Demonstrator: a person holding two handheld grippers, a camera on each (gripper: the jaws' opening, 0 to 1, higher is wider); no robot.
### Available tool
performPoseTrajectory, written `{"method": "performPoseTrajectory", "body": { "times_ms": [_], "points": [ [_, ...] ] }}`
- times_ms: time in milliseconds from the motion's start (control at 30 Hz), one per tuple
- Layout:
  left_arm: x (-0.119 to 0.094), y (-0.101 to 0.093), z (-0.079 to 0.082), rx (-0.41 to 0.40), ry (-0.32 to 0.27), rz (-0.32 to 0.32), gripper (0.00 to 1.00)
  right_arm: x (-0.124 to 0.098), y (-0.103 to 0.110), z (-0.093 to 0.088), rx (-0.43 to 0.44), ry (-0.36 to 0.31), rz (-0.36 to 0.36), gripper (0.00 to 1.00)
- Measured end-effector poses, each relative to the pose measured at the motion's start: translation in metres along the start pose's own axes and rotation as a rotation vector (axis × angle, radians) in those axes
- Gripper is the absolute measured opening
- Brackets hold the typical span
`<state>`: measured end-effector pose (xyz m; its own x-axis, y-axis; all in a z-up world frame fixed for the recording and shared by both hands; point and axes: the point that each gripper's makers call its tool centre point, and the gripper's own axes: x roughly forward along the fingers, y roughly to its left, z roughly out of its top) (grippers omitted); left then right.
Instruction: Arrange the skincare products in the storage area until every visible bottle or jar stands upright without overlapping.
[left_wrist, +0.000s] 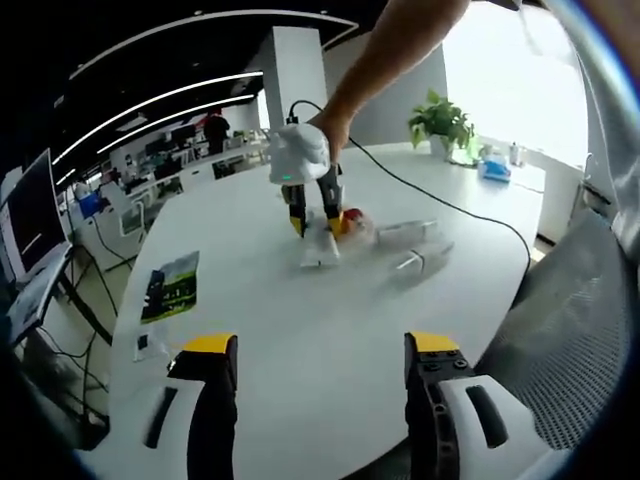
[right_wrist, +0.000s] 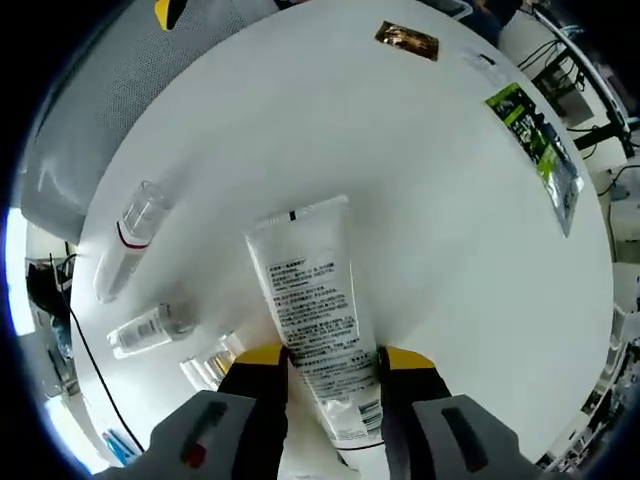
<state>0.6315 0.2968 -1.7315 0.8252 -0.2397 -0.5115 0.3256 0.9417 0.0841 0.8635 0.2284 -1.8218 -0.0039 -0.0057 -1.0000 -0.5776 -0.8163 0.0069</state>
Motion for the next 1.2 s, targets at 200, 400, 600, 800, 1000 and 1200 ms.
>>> {"method": "performPoseTrajectory", "body": {
  "times_ms": [200,400,600,800,1000,1200],
  "points": [
    [0.000,0.002,-0.002,0.017,0.008,0.009,0.60,-0.003,-0.001,0.000,0.078,-0.020,-0.011,0.23],
    [-0.001,0.002,0.000,0.014,-0.002,0.012,0.60,-0.014,-0.007,-0.003,0.109,-0.028,-0.062,0.20],
    [-0.001,0.002,0.000,0.015,-0.003,0.013,0.60,-0.026,-0.012,-0.001,0.133,-0.044,-0.106,0.19],
    [-0.002,0.004,0.001,0.016,-0.010,0.023,0.60,-0.044,-0.022,0.002,0.169,-0.078,-0.175,0.18],
    [-0.003,0.005,0.003,0.015,-0.019,0.022,0.57,-0.070,-0.027,0.007,0.243,-0.126,-0.251,0.19],
    [-0.003,0.003,0.003,0.020,-0.020,0.012,0.56,-0.098,-0.020,0.024,0.317,-0.212,-0.335,0.19]
  ]
}}
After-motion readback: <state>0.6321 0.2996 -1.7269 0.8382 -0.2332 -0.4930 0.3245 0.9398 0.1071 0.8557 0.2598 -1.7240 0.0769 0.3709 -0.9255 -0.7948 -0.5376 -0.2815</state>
